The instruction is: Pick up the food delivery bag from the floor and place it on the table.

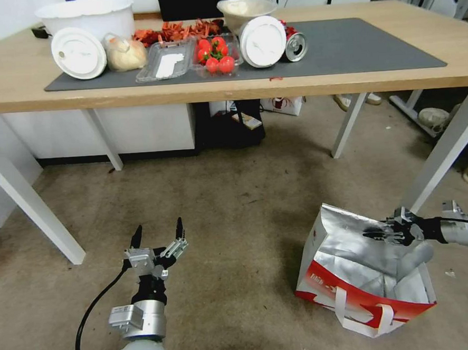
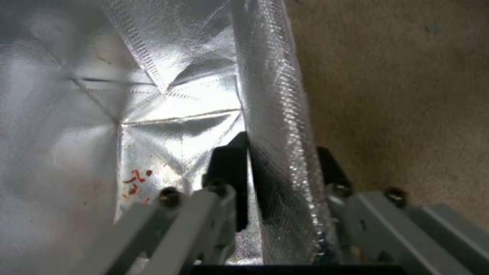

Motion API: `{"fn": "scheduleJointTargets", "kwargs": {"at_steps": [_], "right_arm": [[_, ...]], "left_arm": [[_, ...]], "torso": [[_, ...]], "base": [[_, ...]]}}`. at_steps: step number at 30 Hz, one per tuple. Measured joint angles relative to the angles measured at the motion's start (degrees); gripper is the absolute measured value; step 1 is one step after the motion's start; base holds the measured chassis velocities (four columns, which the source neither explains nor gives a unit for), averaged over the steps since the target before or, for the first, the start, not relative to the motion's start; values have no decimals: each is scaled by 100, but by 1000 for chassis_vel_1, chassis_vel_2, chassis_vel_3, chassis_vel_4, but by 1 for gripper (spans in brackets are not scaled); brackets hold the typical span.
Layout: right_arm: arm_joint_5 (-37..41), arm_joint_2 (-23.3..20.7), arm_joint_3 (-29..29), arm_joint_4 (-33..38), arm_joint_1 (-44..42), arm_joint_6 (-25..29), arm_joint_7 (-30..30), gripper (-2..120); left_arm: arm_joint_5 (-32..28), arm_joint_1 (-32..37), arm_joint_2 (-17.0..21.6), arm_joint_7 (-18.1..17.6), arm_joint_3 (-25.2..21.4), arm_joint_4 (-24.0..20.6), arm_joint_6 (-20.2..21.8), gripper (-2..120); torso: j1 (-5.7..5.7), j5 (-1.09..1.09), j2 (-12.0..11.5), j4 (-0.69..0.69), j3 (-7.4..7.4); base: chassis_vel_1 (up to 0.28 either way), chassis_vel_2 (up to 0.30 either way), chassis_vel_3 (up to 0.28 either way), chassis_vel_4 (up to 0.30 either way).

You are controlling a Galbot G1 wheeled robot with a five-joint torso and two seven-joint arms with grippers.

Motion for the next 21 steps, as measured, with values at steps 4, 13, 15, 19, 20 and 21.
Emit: {"fn": "scheduleJointTargets", "kwargs": {"at_steps": [4, 13, 15, 19, 20, 21], "right_arm": [[94, 0, 34, 37, -74, -34, -2, 0], [526, -71, 51, 281, -201, -240, -1, 0], [635, -96, 55, 365, -244, -308, 0, 0], [944, -183, 76, 555, -352, -522, -8, 0], [1035, -222, 87, 623, -386, -584, -20, 0], [1186, -302, 102, 750, -442, -686, -49, 0]], "left_arm": [[1, 10, -1, -3, -7, -5, -5, 100], [15, 9, -10, -40, -16, -9, -8, 100], [16, 10, -8, -46, -20, -18, -5, 100], [17, 10, -2, -53, -32, -27, 3, 100], [17, 9, 2, -54, -35, -32, 7, 100], [17, 8, 4, -55, -38, -33, 15, 100]], "torso": [[0, 0, 0, -1, 0], [0, 0, 0, 0, 0], [0, 0, 0, 0, 0], [0, 0, 0, 0, 0], [0, 0, 0, 0, 0], [0, 0, 0, 0, 0]], "base": [[0, 0, 0, 0], [0, 0, 0, 0], [0, 0, 0, 0], [0, 0, 0, 0], [0, 0, 0, 0], [0, 0, 0, 0]]}}
